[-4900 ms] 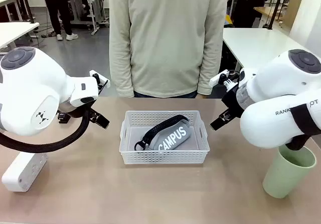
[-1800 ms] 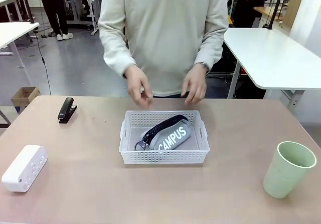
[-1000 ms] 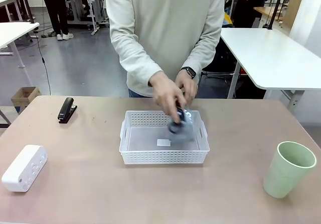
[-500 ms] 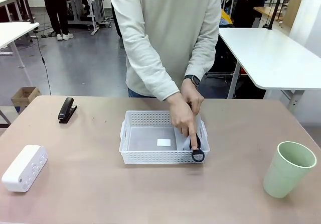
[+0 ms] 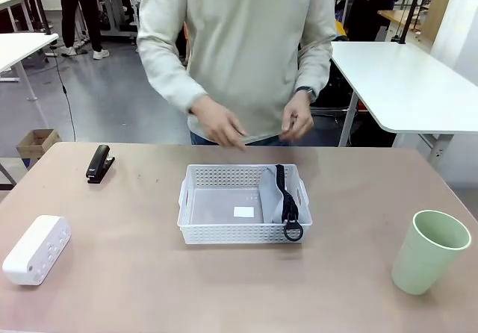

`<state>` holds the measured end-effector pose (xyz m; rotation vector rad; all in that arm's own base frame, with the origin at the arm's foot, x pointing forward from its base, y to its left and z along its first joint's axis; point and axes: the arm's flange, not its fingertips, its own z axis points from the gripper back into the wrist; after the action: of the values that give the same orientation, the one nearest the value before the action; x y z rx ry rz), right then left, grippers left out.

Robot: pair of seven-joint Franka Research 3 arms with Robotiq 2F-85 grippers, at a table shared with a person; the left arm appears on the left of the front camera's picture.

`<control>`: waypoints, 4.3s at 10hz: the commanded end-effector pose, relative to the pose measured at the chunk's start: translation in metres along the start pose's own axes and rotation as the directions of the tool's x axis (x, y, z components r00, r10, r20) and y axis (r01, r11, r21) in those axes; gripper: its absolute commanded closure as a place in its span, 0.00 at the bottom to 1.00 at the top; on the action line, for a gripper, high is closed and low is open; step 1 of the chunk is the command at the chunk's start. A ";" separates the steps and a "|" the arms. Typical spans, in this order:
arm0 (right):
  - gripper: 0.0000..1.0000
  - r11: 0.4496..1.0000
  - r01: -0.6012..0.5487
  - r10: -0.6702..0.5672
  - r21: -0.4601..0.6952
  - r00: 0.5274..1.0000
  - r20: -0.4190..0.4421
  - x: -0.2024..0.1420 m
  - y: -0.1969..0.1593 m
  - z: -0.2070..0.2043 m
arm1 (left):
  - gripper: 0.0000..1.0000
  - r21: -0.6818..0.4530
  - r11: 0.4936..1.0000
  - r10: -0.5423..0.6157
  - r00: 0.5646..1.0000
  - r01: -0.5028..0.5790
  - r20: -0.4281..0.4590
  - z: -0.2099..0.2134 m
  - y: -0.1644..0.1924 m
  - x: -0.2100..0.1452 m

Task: Efficiently arrange items inside the basket to fit them all.
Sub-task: Pick up the Digital clock and place it inside the Organizing basket.

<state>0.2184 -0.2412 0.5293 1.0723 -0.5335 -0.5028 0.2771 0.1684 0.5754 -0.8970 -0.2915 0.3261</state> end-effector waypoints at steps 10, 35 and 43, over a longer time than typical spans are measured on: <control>0.00 0.999 -0.030 0.029 0.027 1.000 0.011 0.001 0.000 0.000 | 0.00 0.706 0.576 -0.147 0.902 0.412 -0.406 -0.121 -0.049 -0.070; 0.00 0.999 -0.030 0.029 0.027 1.000 0.011 0.001 0.000 0.000 | 0.00 0.754 0.578 0.040 0.911 0.313 -0.409 -0.294 0.121 -0.077; 0.00 0.999 -0.030 0.029 0.027 1.000 0.011 0.001 0.000 0.000 | 0.00 0.718 0.571 0.031 0.864 0.397 -0.502 -0.300 0.126 -0.079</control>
<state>0.2180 -0.2414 0.5291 1.0734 -0.5368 -0.5016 0.3671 -0.0062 0.3100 0.0175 0.2218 0.0371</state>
